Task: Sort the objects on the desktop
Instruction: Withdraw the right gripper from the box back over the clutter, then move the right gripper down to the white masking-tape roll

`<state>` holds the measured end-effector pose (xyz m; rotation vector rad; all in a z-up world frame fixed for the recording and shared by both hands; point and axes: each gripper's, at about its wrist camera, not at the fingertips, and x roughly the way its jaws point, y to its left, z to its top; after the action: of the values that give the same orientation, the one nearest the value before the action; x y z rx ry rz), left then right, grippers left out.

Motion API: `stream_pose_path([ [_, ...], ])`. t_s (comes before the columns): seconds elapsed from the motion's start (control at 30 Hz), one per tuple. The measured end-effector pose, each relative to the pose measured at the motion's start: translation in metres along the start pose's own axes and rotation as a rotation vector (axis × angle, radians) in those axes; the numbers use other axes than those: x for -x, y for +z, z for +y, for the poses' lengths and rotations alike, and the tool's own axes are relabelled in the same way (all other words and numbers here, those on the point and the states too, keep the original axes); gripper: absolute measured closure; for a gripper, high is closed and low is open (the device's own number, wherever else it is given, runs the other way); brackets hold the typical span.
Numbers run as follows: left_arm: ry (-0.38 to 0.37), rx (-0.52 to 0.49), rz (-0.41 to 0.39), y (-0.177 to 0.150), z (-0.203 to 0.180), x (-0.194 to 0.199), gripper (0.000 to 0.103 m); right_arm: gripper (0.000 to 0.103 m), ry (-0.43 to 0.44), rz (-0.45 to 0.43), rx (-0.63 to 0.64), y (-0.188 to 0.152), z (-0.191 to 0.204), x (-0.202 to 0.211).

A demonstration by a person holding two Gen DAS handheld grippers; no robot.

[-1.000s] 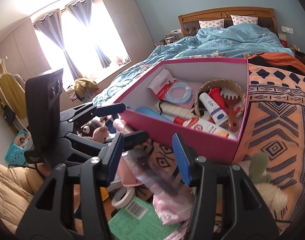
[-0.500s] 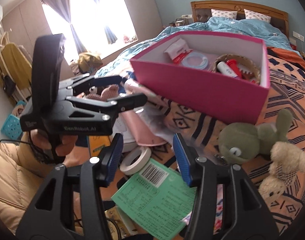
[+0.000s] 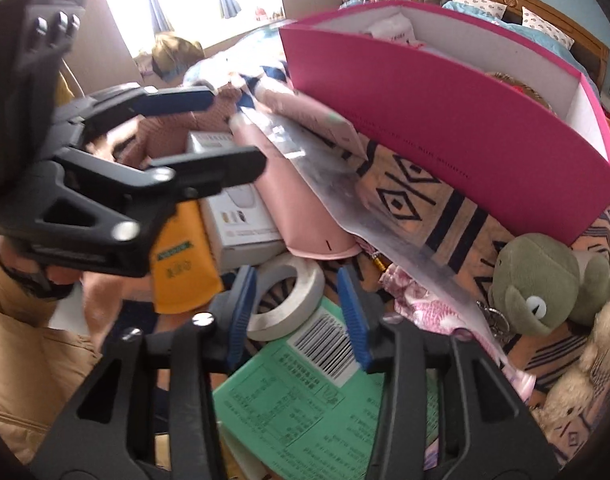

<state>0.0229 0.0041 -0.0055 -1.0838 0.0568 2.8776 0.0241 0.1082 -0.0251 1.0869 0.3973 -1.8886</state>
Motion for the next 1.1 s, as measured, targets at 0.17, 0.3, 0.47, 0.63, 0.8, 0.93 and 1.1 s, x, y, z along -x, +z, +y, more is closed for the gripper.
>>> stream_pose_path([
  [0.17,-0.007,0.008,0.001,-0.002,0.003,0.000,0.013,0.070,-0.013,0.067,0.029,0.005,-0.001,-0.015],
  [0.3,-0.008,0.011,0.003,-0.002,0.006,0.000,0.013,0.081,-0.031,0.085,0.066,0.009,0.003,-0.018],
  [0.47,-0.024,0.012,0.002,-0.003,0.006,0.002,0.013,0.083,-0.035,0.050,0.051,0.007,0.000,-0.008],
  [0.63,-0.111,0.002,0.001,-0.001,-0.003,0.007,0.013,0.083,-0.003,-0.046,-0.059,-0.006,-0.018,0.023],
  [0.8,-0.218,-0.049,0.034,-0.001,-0.033,0.004,0.013,0.084,0.006,-0.132,-0.202,-0.031,-0.042,0.053],
  [0.93,-0.279,-0.109,0.077,-0.005,-0.063,-0.002,0.013,0.086,0.031,-0.164,-0.290,-0.047,-0.049,0.055],
  [1.1,-0.316,-0.158,0.125,-0.011,-0.084,-0.006,0.013,0.085,0.028,-0.167,-0.328,-0.059,-0.050,0.054],
])
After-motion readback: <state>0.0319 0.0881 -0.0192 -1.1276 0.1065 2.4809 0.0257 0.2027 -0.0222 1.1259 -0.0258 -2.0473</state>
